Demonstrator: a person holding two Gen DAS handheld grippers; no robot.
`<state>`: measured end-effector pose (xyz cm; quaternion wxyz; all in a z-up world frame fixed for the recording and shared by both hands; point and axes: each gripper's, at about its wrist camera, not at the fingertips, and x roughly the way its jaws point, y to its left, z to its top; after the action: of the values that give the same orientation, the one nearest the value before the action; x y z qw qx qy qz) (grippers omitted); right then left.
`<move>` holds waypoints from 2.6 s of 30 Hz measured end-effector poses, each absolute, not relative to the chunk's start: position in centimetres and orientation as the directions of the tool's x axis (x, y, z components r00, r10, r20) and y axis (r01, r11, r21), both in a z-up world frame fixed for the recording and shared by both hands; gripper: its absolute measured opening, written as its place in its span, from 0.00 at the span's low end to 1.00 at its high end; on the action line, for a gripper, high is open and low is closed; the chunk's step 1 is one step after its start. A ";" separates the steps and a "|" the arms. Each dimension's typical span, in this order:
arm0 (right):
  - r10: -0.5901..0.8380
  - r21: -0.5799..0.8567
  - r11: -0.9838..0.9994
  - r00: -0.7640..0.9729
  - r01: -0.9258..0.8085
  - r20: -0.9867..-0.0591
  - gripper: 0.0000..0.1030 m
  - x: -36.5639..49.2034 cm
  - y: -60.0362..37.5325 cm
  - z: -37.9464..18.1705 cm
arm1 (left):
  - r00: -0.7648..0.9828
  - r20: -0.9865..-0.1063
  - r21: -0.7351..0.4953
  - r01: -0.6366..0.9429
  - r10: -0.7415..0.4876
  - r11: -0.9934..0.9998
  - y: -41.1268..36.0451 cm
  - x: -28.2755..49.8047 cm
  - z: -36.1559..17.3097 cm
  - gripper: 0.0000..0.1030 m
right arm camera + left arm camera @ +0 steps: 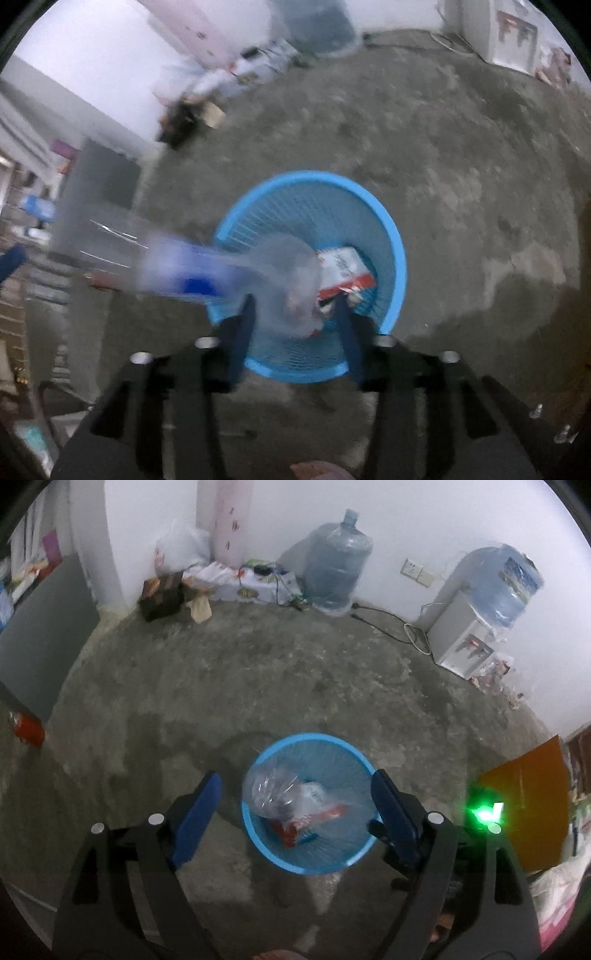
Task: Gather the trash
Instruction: 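Open the left tool over the wastebasket while the right tool releases the cup, then turn both tools back toward the table clutter, then lower the left tool onto the teal plastic bag and close on it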
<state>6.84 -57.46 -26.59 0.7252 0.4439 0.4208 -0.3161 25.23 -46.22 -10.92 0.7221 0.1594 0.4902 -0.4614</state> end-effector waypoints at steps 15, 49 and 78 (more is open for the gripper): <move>-0.097 0.393 0.427 0.473 0.814 -0.875 0.52 3.5 -55.4 -24.4 | 0.131 -0.773 -0.213 0.868 -0.621 0.449 -38.8 22.2 -0.9 0.77; 0.117 0.304 0.939 0.679 0.163 -0.725 0.76 7.8 -27.7 0.7 | 0.667 -0.668 -0.074 0.381 -0.330 0.921 10.0 11.5 9.9 0.83; 0.522 0.611 0.790 0.467 0.051 -0.714 0.76 13.7 -16.3 -3.4 | 0.634 -0.631 -0.235 0.394 -0.448 0.888 16.9 12.9 1.1 0.83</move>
<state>13.72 -16.32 -3.39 0.8061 0.2889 0.4954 0.1461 12.90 16.92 1.10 0.9030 -0.0375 0.3588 -0.2332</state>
